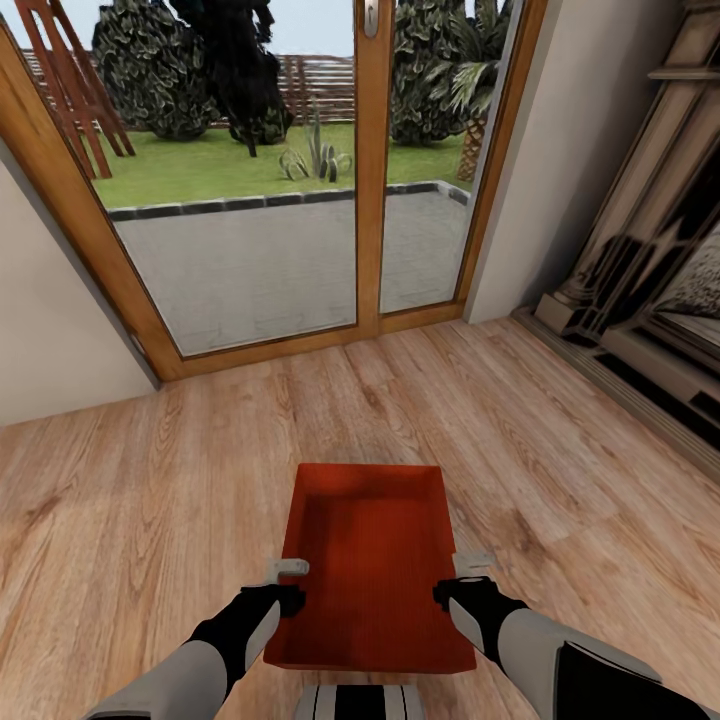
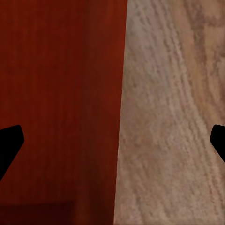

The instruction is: Move the two storage containers from the living room to the garage. In the garage, place one container on the floor and stack the other container on top of it (either order is fine).

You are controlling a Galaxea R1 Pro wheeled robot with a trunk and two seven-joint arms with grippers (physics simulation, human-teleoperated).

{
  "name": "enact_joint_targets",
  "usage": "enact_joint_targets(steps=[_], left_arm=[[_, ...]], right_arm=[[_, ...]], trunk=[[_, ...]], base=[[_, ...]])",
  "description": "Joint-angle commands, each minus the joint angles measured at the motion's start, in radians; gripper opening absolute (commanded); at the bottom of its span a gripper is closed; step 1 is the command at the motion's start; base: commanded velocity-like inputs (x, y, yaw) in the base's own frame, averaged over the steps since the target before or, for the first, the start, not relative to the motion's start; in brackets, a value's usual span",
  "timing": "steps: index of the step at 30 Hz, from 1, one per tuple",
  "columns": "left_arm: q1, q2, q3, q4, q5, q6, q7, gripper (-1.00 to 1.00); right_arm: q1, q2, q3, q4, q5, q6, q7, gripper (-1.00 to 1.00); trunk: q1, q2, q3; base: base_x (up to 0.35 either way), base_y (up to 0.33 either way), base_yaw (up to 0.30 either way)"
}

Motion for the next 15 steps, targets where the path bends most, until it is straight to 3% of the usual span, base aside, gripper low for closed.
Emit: enact_joint_targets(steps=[1, 15], left_arm=[[0.0, -0.001, 0.005, -0.002, -0.004, 0.006, 0.001, 1.0], [0.0, -0.001, 0.005, -0.002, -0.004, 0.006, 0.001, 1.0]], right_arm=[[-0.001, 0.0, 0.009, 0.001, -0.005, 0.004, -0.002, 1.0], [0.002, 0.0, 0.007, 0.002, -0.006, 0.002, -0.002, 1.0]], trunk=[[0.0, 0.0, -0.001], [0.0, 0.0, -0.001]], base=[[0.0, 0.0, 0.0], [0.0, 0.0, 0.0]])
